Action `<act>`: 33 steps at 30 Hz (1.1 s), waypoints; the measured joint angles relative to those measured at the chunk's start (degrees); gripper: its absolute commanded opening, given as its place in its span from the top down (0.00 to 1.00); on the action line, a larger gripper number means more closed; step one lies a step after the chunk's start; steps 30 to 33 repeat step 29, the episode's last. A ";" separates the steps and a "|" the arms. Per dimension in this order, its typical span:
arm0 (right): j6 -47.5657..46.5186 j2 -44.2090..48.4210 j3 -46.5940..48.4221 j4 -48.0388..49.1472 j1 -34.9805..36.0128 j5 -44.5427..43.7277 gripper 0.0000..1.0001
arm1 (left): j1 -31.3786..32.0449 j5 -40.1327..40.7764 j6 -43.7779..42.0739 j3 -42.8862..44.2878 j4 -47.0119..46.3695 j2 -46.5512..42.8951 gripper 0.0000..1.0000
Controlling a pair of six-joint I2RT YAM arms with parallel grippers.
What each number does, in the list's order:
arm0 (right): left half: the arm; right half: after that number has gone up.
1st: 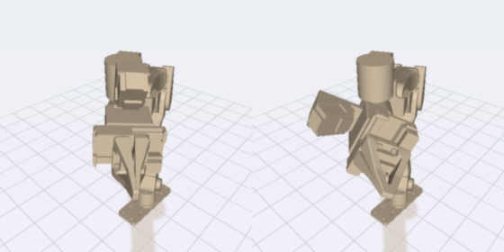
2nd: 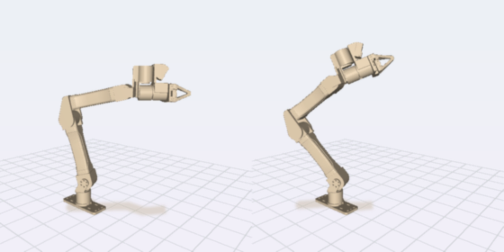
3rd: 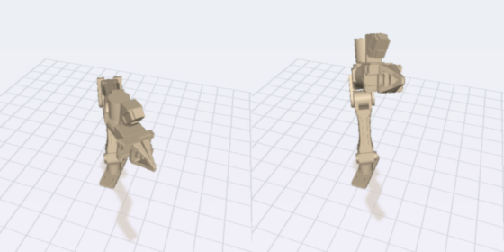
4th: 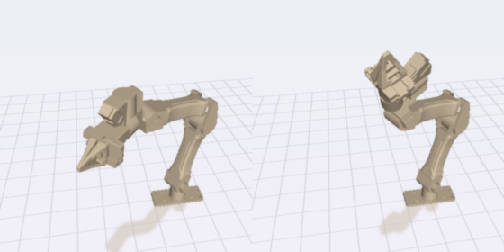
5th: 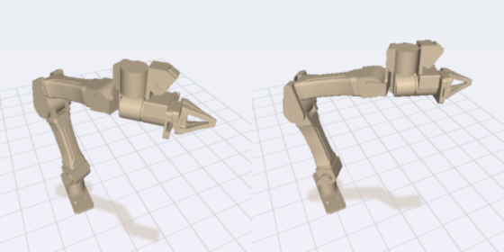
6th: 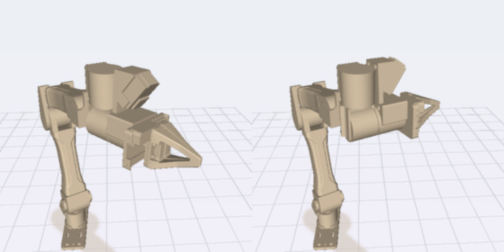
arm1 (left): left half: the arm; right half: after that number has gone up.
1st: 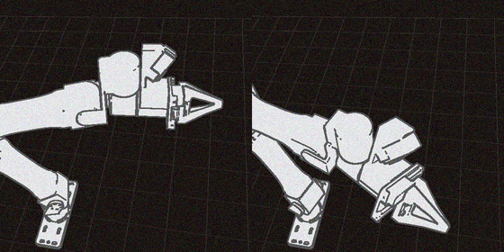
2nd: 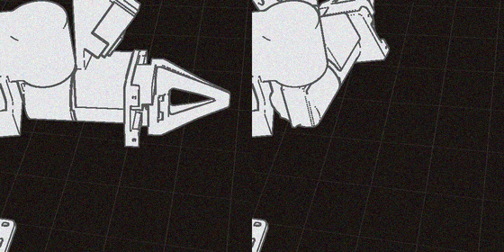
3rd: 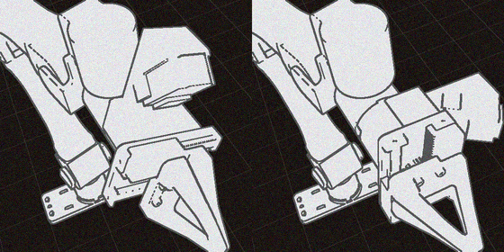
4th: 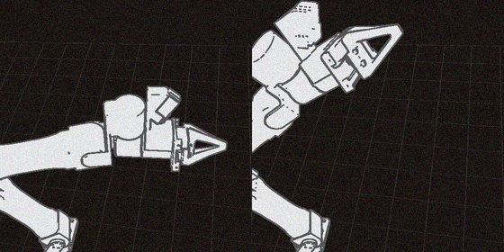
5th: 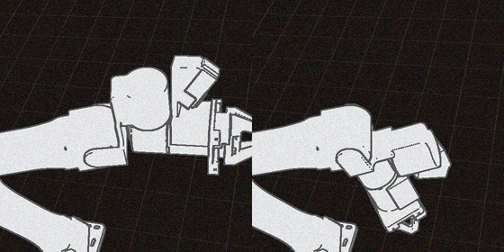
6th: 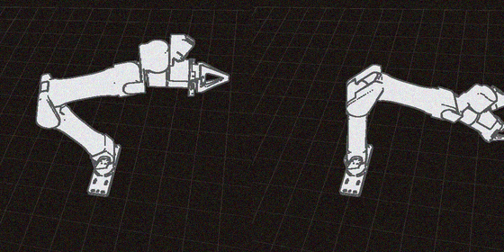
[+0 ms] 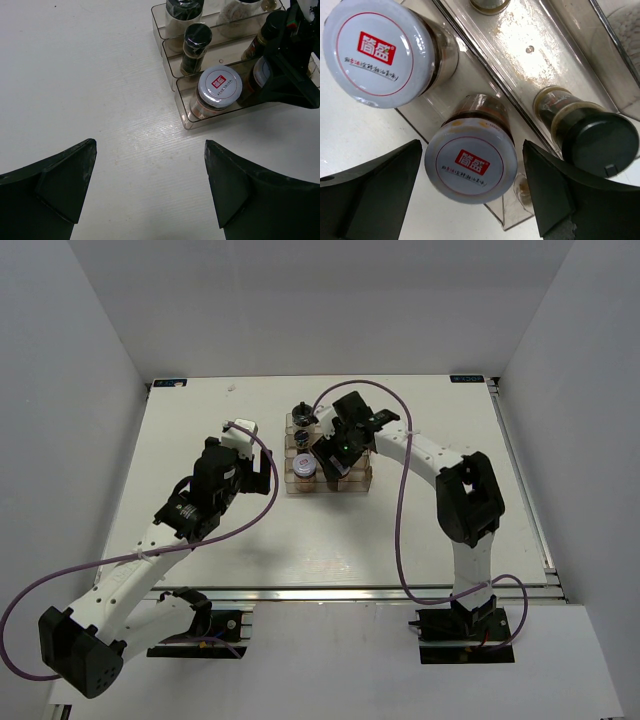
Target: Organize the condiment bottles
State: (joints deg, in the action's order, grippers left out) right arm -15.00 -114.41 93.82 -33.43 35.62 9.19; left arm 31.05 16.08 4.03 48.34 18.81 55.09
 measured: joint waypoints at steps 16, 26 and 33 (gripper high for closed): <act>1.36 33.07 -13.03 2.05 0.00 -3.28 0.11 | 0.00 -6.64 -0.15 -1.16 -1.33 -1.42 0.02; 5.49 57.96 -44.46 15.54 -0.02 -7.56 0.11 | 0.00 -15.23 0.92 -3.23 -1.18 -8.68 0.02; 6.03 60.76 -47.06 18.03 0.00 -7.54 0.10 | 0.00 -16.37 0.94 -5.42 -0.81 -10.80 0.02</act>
